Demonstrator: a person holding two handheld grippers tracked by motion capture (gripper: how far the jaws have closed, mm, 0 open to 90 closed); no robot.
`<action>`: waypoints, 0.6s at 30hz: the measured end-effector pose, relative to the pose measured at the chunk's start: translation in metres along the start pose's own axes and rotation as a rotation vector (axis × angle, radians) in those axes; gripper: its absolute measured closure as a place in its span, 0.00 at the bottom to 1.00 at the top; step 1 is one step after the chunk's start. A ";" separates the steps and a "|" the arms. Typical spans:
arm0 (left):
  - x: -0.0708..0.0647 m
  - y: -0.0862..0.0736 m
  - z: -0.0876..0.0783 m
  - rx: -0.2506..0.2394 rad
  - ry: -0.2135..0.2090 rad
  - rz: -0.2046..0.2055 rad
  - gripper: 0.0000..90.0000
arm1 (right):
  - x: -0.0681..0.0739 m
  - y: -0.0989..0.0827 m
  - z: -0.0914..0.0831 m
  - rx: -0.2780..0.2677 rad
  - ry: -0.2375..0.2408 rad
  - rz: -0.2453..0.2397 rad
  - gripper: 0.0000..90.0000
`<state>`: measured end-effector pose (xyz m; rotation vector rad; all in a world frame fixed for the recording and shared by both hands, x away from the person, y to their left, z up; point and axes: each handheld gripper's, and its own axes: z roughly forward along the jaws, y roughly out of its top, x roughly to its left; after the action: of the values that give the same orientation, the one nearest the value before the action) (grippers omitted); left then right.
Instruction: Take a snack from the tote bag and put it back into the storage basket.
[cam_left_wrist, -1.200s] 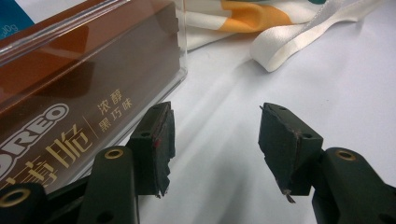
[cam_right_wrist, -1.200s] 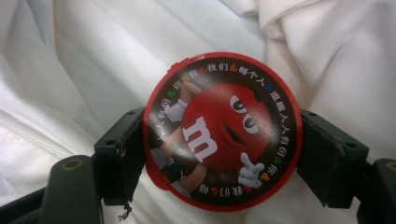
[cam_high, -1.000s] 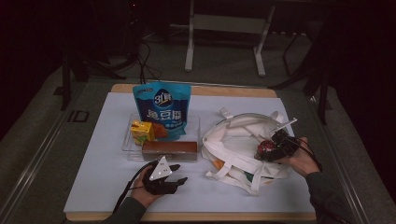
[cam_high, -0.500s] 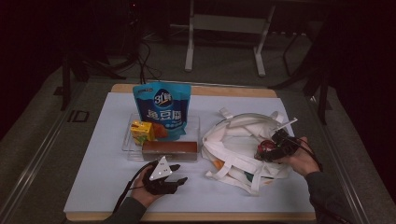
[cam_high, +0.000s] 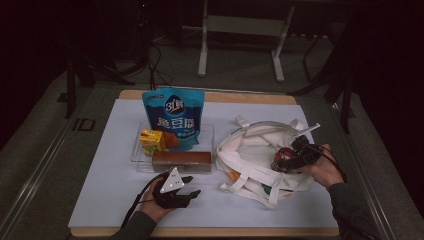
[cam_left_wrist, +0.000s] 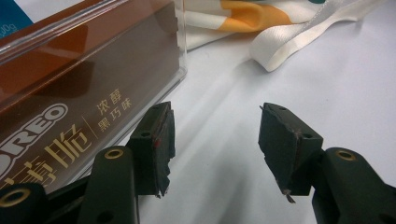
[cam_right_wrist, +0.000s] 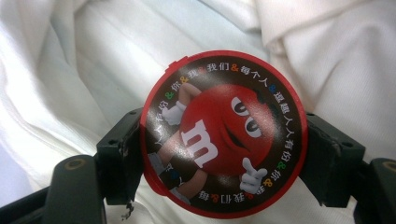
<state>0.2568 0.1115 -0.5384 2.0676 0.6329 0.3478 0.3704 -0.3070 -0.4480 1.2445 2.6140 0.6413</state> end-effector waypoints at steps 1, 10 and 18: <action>0.000 0.000 0.000 0.000 -0.001 0.000 0.50 | 0.001 0.002 -0.002 -0.005 0.000 -0.006 0.28; 0.000 0.000 0.000 0.000 -0.001 0.002 0.50 | 0.011 0.015 -0.012 -0.036 -0.001 -0.036 0.28; 0.000 0.000 0.000 -0.001 -0.001 0.000 0.50 | 0.018 0.026 -0.023 -0.078 0.013 -0.050 0.28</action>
<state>0.2567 0.1115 -0.5383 2.0673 0.6319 0.3476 0.3693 -0.2851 -0.4149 1.1528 2.5951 0.7371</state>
